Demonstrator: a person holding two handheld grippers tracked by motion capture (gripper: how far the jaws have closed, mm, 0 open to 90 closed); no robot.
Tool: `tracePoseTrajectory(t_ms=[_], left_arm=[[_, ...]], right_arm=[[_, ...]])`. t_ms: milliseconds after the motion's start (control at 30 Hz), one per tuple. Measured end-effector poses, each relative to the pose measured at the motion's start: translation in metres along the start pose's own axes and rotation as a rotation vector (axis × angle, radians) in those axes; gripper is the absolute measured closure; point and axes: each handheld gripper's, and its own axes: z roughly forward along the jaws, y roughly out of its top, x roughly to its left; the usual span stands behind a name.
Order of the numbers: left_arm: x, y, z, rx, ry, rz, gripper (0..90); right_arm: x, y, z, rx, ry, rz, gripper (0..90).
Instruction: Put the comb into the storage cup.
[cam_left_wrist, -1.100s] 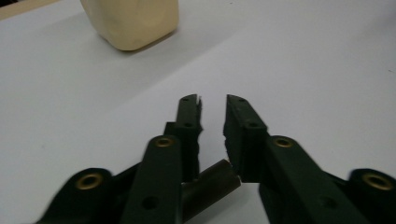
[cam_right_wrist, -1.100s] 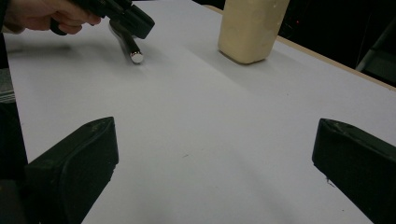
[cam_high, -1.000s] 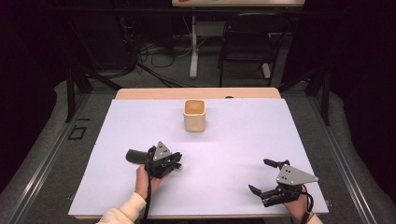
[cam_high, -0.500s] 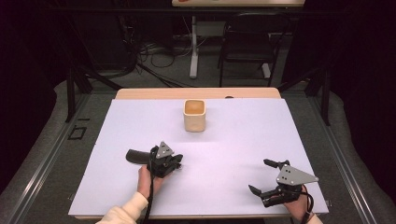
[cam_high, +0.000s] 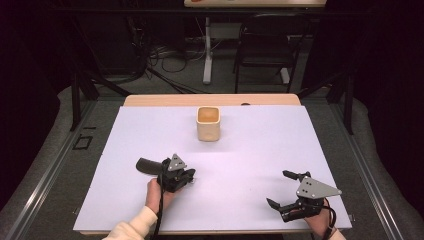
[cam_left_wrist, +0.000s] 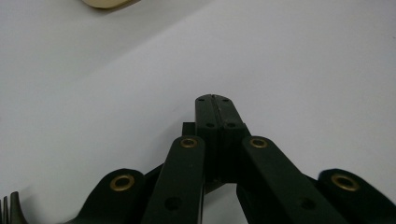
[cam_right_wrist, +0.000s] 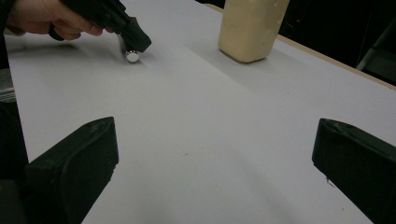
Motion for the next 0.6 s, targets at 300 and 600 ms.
tracePoseTrajectory(t_ms=[300, 600], left_arm=[[-0.002, -0.003, -0.005, 0.017, -0.016, 0.022, 89.9], [0.001, -0.007, -0.012, 0.029, -0.015, 0.036, 90.0]], right_arm=[[-0.001, 0.000, -0.001, -0.002, -0.006, -0.006, 0.0], [0.000, 0.000, -0.001, -0.003, -0.005, -0.001, 0.0]])
